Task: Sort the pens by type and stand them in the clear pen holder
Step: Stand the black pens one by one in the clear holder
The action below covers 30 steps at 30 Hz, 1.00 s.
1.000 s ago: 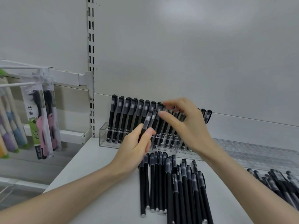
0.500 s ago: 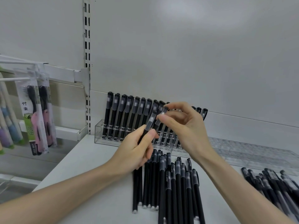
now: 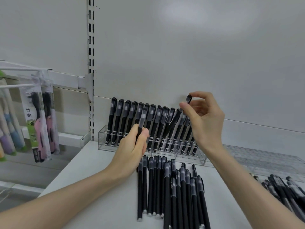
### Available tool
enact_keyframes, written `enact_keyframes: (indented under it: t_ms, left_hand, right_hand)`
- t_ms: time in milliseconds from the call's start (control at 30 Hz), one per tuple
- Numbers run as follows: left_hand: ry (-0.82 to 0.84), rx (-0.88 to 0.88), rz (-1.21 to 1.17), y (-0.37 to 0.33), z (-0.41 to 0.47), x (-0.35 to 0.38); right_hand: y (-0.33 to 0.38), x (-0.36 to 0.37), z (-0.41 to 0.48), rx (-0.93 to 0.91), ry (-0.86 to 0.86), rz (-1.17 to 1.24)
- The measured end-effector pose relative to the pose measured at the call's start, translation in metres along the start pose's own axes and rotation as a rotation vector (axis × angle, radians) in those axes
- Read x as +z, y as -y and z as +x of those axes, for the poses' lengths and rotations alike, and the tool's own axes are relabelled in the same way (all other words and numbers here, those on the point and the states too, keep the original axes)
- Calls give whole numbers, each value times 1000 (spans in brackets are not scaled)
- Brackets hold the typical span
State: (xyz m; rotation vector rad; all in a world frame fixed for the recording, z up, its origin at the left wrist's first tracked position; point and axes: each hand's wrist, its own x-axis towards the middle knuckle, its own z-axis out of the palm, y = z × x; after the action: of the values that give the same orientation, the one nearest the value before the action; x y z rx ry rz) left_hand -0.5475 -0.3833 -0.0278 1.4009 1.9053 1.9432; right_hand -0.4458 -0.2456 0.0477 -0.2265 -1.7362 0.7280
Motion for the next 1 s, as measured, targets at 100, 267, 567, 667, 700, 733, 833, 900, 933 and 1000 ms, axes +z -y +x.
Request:
enact_keyframes:
  t_ms: [100,267,567,667,700,733,833,900,933,1000]
  left_hand:
    - [2,5,2,-2,-1,0]
    - [11,-29,-35,-2,0,1]
    - [37,-4,-9,1,-2,3]
    - [47,-20,-3,3,-1,3]
    - [56,-14,-11,4,-1,2]
    - [62,-9,-24,4,-2,2]
    - [38,10,-19,1,-2,2]
    - [9,13,-20,0,-2,3]
    - [-2,7,-28,0,-2,3]
    - [-11,0,-28,1,-2,3]
  right_hand:
    - [-7,6,-2,8,30,-40]
    - [-14,7,-3,51,169,-123]
    - [-15,2,8,72,302,-204]
    - [-13,3,11,73,324,-221]
    - [-12,3,11,72,331,-225]
    - [-11,3,13,71,336,-228]
    - [-10,3,14,75,359,-237]
    - [-11,3,11,85,372,-250]
    - [-12,3,9,89,378,-258]
    - [-14,4,5,92,389,-281]
